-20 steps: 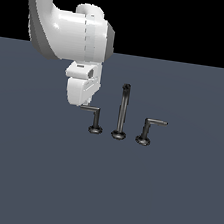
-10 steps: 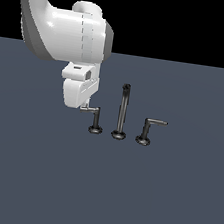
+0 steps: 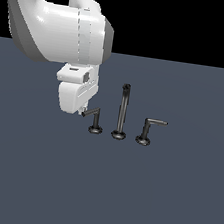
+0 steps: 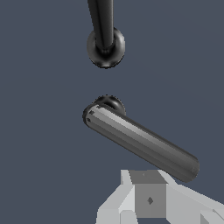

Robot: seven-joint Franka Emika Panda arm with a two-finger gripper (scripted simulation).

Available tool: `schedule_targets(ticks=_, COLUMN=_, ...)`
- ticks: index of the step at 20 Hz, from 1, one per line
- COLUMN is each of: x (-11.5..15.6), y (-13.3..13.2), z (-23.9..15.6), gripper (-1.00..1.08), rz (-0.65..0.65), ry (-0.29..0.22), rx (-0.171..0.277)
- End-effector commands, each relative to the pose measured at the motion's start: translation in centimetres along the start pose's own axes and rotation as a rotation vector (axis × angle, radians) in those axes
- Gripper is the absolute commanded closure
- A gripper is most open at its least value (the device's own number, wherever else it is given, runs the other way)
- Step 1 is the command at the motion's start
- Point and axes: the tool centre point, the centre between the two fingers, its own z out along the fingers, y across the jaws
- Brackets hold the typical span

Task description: Turn on the faucet by rotating a designated handle.

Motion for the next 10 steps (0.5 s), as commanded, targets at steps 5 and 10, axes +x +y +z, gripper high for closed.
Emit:
schedule_targets(ticks=5, x=1.2, y=0.9, z=0.0, gripper=1.08, rz=-0.001, ry=0.001, rx=-0.003)
schedule_targets(ticks=10, x=2.7, y=2.1, z=0.0, gripper=1.08, rz=-0.003, ry=0.003, rx=-0.007)
